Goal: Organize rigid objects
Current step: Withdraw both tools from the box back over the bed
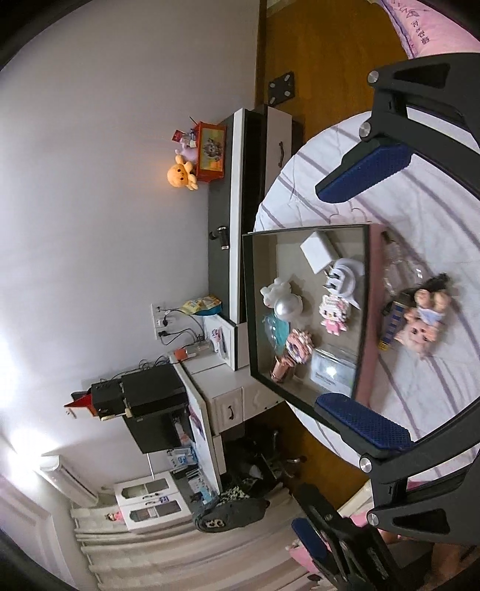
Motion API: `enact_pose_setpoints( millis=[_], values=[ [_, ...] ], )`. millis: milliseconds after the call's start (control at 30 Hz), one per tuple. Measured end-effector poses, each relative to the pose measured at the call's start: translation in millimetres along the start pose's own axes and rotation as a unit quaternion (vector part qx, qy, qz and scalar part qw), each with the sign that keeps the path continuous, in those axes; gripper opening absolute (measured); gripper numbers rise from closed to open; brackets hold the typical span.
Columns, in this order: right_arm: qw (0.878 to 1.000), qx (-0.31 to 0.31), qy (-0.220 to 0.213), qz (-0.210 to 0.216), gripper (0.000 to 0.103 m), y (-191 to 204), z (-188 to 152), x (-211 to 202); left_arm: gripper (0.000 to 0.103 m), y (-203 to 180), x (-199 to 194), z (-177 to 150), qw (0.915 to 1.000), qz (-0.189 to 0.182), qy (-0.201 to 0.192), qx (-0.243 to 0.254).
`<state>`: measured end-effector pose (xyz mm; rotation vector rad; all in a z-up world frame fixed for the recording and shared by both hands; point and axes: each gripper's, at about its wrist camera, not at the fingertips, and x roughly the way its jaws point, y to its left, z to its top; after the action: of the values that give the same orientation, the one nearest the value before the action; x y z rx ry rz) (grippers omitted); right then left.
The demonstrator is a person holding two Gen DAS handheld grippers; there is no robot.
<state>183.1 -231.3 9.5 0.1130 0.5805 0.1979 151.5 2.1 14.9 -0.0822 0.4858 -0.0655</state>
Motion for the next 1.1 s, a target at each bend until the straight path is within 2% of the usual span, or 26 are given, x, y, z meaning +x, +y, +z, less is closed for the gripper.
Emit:
enact_pose_setpoints(
  millis=[167,500,667,1100],
  values=[
    [0.999,-0.025,-0.019,-0.004,0.103,11.8,-22.5,-33.6,0.103,-3.6,-24.0,-19.5,0.9999,0.007,-0.009,0.003],
    [0.998,-0.028,-0.048,-0.017,0.103,17.4,-66.6,-85.5,0.103,-8.6,-68.0,-66.6,0.9997,0.014,-0.014,0.012],
    [0.999,-0.019,-0.031,-0.015,0.103,14.4,-84.0,-84.5,0.103,-10.9,-72.0,-75.1,0.9997,0.013,-0.012,0.015],
    [0.999,-0.016,-0.018,-0.022,0.103,6.0,-90.6,-76.6,0.103,-12.3,-58.7,-83.8,0.9999,0.01,0.003,0.013]
  ],
)
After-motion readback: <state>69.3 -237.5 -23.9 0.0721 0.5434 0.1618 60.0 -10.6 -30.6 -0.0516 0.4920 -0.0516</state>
